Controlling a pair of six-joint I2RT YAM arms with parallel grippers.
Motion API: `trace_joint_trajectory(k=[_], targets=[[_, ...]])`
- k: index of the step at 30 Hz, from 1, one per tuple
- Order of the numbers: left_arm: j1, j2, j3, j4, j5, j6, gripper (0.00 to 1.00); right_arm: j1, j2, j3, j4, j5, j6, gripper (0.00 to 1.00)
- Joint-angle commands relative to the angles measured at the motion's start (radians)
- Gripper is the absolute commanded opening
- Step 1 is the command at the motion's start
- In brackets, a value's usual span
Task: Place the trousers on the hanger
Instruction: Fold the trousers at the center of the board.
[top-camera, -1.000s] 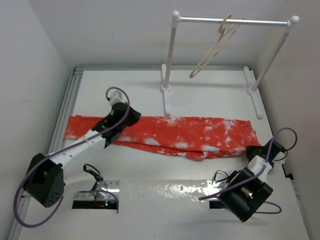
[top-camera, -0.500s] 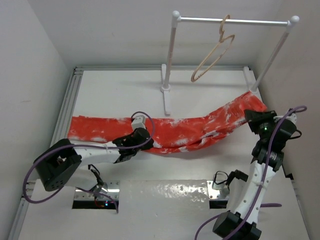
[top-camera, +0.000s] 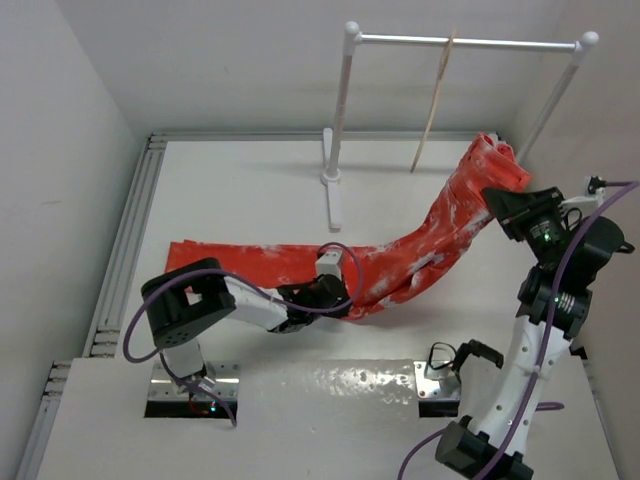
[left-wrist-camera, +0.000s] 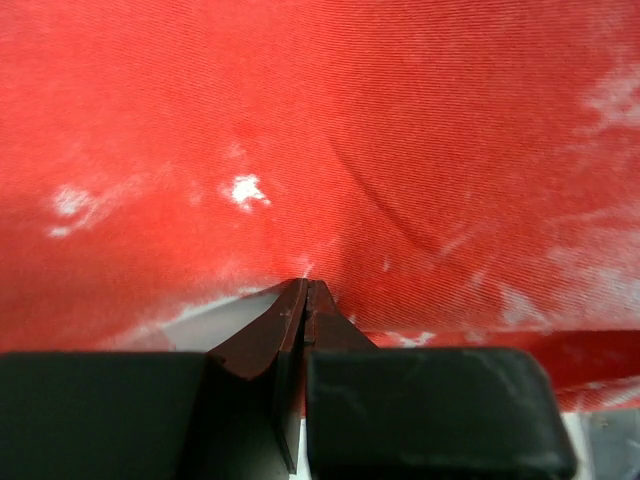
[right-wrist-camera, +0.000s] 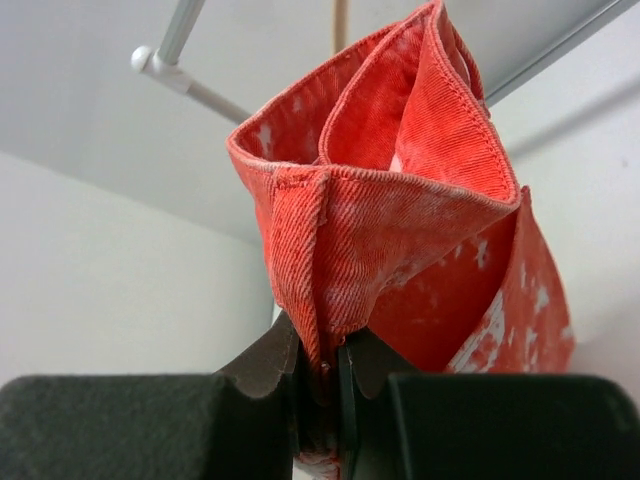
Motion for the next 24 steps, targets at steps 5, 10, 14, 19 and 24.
trace_joint_trajectory(k=[5,10,14,19,24], targets=[[-0.027,0.0,0.024,0.043,0.003,0.001,0.0,0.148,0.097,0.111,0.022,-0.015,-0.065,0.0],[-0.026,-0.011,0.024,0.036,-0.002,-0.002,0.0,0.509,0.128,0.164,-0.113,0.317,-0.257,0.0],[-0.026,-0.02,0.007,0.032,-0.005,-0.02,0.0,0.922,0.186,0.184,-0.15,0.662,-0.354,0.0],[-0.026,-0.099,-0.036,0.008,-0.049,-0.008,0.0,1.052,0.243,0.172,-0.106,0.826,-0.396,0.0],[-0.023,-0.265,-0.032,-0.123,-0.15,0.047,0.0,1.107,0.352,0.079,0.053,0.874,-0.354,0.0]])
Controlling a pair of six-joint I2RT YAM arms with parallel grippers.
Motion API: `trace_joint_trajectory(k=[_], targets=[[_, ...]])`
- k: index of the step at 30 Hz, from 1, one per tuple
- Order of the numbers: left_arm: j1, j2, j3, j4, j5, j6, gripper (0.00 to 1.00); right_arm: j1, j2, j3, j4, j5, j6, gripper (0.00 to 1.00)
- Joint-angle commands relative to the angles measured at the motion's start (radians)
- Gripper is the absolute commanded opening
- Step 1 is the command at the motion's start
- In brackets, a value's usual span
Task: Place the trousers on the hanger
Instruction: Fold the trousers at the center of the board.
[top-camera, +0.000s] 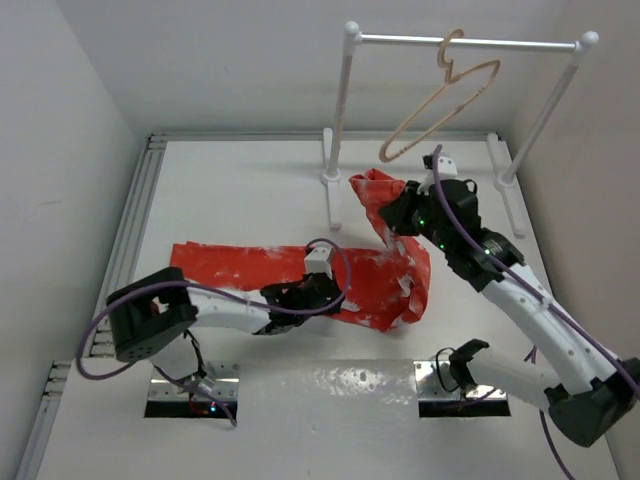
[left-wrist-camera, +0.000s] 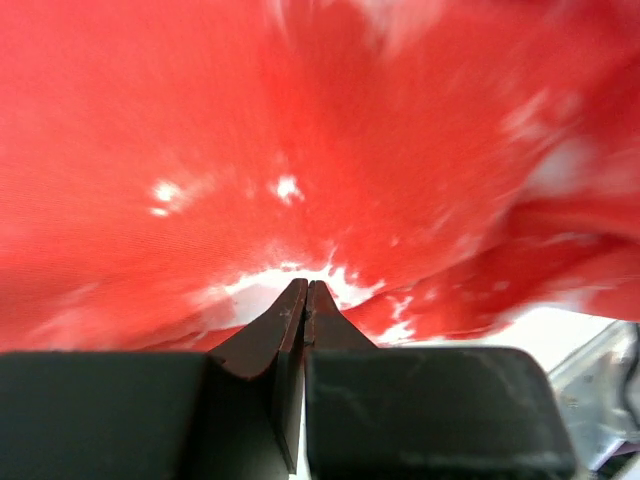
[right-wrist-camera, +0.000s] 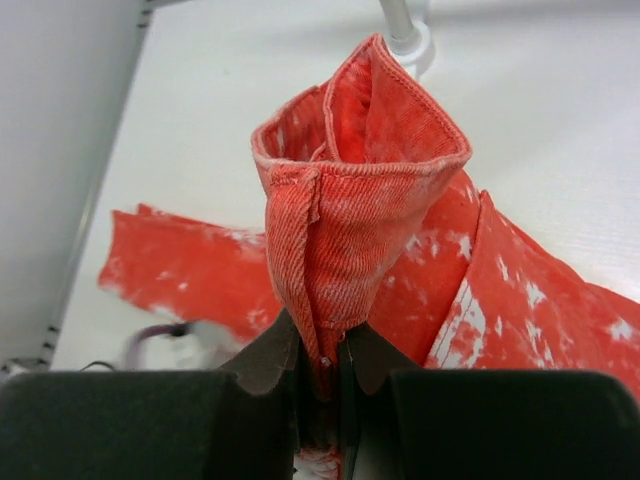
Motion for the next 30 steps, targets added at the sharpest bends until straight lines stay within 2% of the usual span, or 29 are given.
trace_joint_trajectory(k=[1,4,8,9,11,15,21,25,30], targets=[[0.001,-0.174,-0.001,-0.085,-0.12,0.049,0.0,0.026,0.057,-0.03,0.217,0.078,0.013,0.0],[0.042,-0.373,-0.032,-0.163,-0.145,0.092,0.0,0.039,0.16,0.009,0.278,0.049,0.039,0.0],[0.132,-0.648,-0.014,-0.303,-0.136,0.161,0.0,0.128,0.293,0.135,0.311,0.104,0.024,0.0],[0.139,-0.744,0.012,-0.382,-0.153,0.175,0.0,0.145,0.347,0.156,0.32,0.112,0.019,0.0],[0.149,-0.826,0.049,-0.494,-0.185,0.208,0.0,0.203,0.394,0.221,0.324,0.145,0.005,0.0],[0.151,-1.014,0.15,-0.654,-0.281,0.231,0.0,0.243,0.483,0.272,0.369,0.147,0.013,0.0],[0.15,-1.185,0.227,-0.815,-0.349,0.236,0.0,0.318,0.654,0.423,0.38,0.178,-0.007,0.0],[0.15,-1.246,0.265,-0.887,-0.371,0.242,0.0,0.349,0.805,0.57,0.407,0.199,-0.028,0.0],[0.146,-1.3,0.293,-0.963,-0.429,0.228,0.01,0.411,0.965,0.804,0.356,0.207,-0.054,0.0]])
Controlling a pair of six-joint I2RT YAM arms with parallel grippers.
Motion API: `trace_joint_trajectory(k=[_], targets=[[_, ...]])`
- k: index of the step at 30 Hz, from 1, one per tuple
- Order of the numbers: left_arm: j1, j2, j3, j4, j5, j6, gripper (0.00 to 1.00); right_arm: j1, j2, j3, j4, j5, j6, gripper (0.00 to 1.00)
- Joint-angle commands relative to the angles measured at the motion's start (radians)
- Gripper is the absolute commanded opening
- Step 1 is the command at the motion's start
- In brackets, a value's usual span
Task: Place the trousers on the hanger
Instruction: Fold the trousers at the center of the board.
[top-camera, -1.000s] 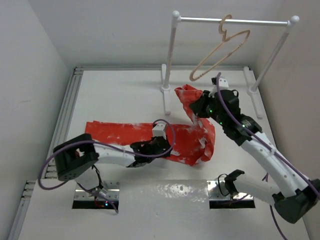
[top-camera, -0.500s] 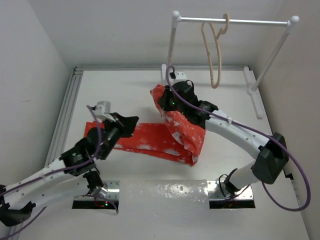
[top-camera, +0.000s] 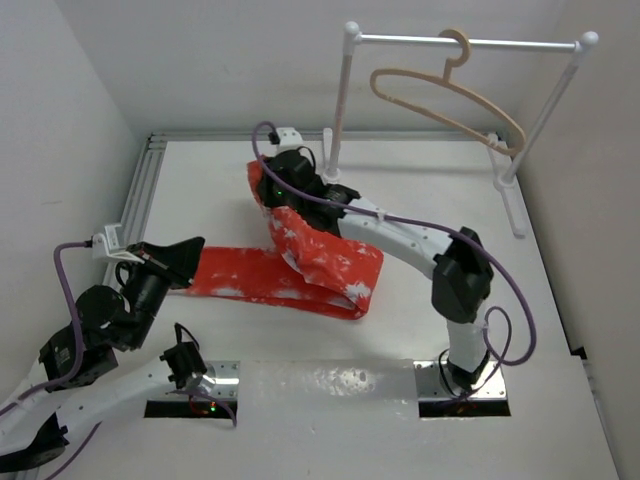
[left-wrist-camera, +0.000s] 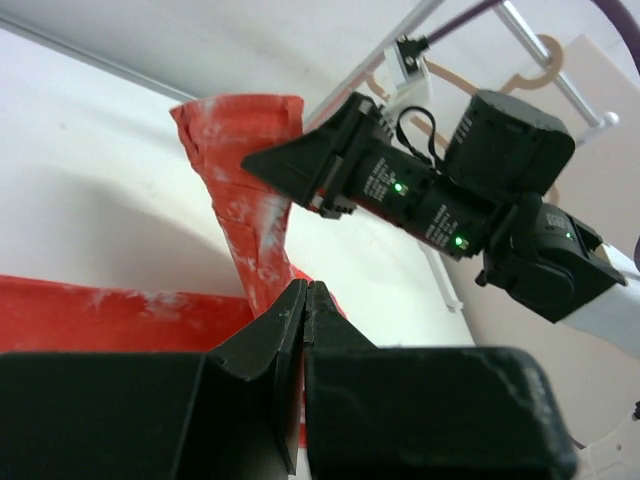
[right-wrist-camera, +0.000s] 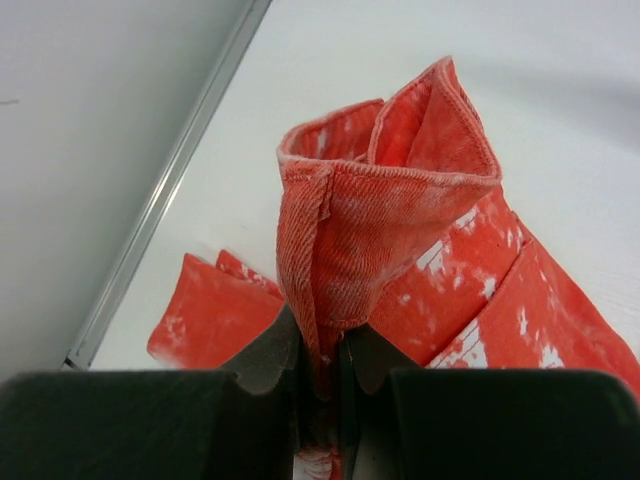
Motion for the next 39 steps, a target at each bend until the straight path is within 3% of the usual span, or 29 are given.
trace_joint_trajectory(k=[1,5,8,15,22,24,28,30,31,32,33,34,36,39], targets=[[0.001,-0.03,0.039,-0.094,-0.055,0.01,0.01,0.053,0.065,0.189,0.076,0.016,-0.036,0.0],[-0.002,-0.053,0.048,-0.119,-0.078,0.003,0.01,0.099,0.239,0.41,0.004,-0.005,-0.045,0.0],[-0.005,-0.065,0.052,-0.134,-0.098,-0.002,0.01,0.136,0.315,0.457,0.016,-0.027,-0.055,0.0],[-0.008,-0.081,0.055,-0.149,-0.134,-0.011,0.01,0.237,0.377,0.415,0.111,-0.103,-0.148,0.0],[-0.018,-0.11,0.046,-0.186,-0.191,-0.04,0.01,0.276,0.297,0.183,0.341,-0.284,-0.162,0.0],[-0.027,-0.116,0.037,-0.177,-0.194,-0.042,0.02,0.286,0.349,0.212,0.326,-0.347,-0.141,0.0],[-0.036,-0.104,0.031,-0.175,-0.2,-0.053,0.02,0.328,0.528,0.43,0.311,-0.393,-0.058,0.0],[-0.038,-0.114,0.043,-0.183,-0.219,-0.053,0.02,0.34,0.602,0.506,0.307,-0.396,-0.036,0.14],[-0.041,-0.117,0.046,-0.183,-0.225,-0.051,0.02,0.34,0.637,0.537,0.312,-0.413,-0.003,0.27],[-0.044,-0.12,0.058,-0.2,-0.231,-0.057,0.02,0.342,0.629,0.521,0.312,-0.424,0.002,0.5],[-0.045,-0.12,0.066,-0.212,-0.23,-0.062,0.02,0.339,0.598,0.469,0.347,-0.388,-0.004,0.6],[-0.045,-0.119,0.071,-0.224,-0.233,-0.068,0.02,0.339,0.554,0.315,0.385,-0.361,-0.028,0.69],[-0.047,-0.124,0.072,-0.238,-0.246,-0.079,0.02,0.326,0.396,0.126,0.448,-0.299,-0.062,0.83],[-0.054,-0.117,0.072,-0.218,-0.251,-0.073,0.02,0.296,0.215,-0.019,0.475,-0.243,-0.082,0.85]])
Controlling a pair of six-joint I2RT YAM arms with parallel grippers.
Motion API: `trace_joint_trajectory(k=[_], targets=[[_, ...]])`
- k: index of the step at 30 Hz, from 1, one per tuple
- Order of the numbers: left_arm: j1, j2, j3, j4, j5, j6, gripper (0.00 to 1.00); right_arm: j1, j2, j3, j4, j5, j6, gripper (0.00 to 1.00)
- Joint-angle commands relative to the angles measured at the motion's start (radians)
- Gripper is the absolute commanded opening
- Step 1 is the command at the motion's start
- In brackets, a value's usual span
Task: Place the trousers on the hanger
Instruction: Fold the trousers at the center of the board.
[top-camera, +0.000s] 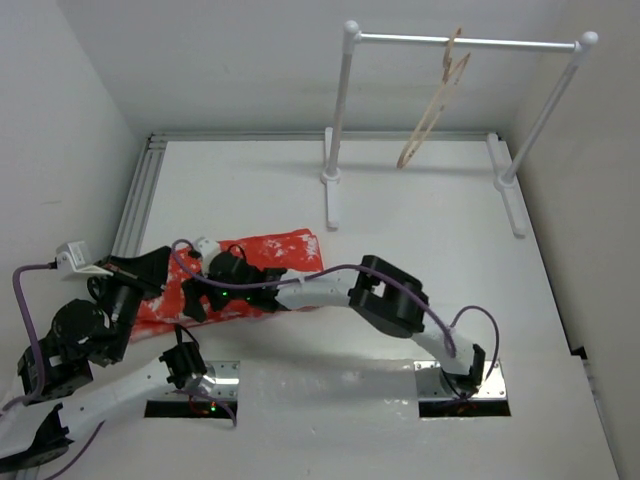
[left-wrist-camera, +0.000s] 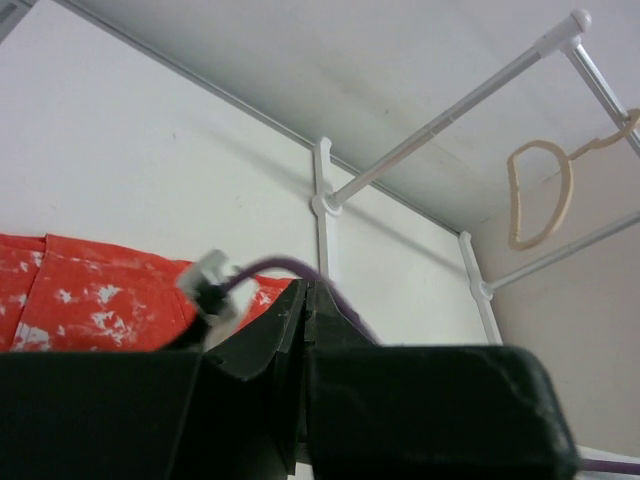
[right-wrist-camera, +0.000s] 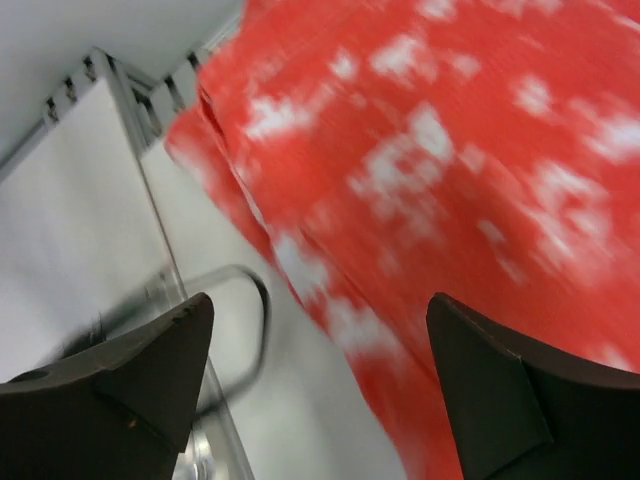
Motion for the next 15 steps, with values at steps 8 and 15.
trace_joint_trajectory(k=[8,15], targets=[[-0.024,0.208,-0.022,0.16,0.107,0.045,0.05,-0.265,-0.646,-0.685,0.277,0.076,0.161,0.21],[-0.019,0.401,-0.2,0.406,0.204,-0.005,0.05,-0.325,-0.793,-1.033,0.207,0.185,0.15,0.0]])
